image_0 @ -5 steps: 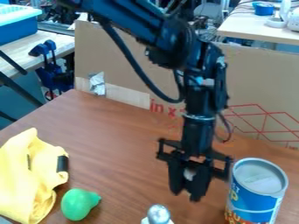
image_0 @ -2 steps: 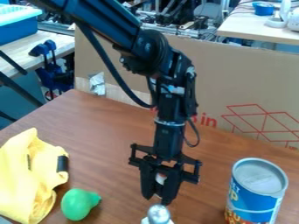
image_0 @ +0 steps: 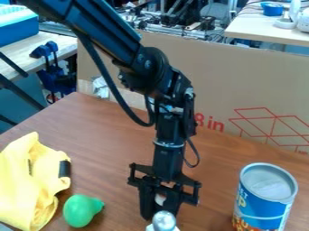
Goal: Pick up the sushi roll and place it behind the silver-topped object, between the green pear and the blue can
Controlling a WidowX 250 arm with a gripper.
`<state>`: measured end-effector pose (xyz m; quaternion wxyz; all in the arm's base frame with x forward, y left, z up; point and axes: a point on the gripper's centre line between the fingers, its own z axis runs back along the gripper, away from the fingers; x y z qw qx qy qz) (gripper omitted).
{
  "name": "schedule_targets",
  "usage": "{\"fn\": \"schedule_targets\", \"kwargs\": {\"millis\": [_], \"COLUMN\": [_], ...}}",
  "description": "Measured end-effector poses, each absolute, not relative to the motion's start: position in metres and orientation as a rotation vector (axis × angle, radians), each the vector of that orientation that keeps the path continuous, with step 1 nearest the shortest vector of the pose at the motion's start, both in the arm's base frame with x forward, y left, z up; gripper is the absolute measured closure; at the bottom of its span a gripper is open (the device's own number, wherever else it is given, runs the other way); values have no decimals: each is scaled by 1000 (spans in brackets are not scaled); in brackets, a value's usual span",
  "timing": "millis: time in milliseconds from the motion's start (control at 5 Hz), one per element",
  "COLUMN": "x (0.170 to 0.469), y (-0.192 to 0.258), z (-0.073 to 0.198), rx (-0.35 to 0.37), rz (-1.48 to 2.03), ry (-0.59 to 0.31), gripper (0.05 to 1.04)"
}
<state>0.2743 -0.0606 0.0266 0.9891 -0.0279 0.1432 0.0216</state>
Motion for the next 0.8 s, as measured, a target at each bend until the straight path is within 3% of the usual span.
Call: {"fn": "schedule_targets", "kwargs": {"millis": [200, 400, 600, 800], "x": [272, 265, 273, 275], "y": [-62, -60, -65, -69], "z": [25, 28, 51, 75], "rx": [-96, -168, -186, -129], "rz": [55, 154, 147, 99], "ry": [254, 181, 34, -31], "gripper": [570, 276, 71, 73]}}
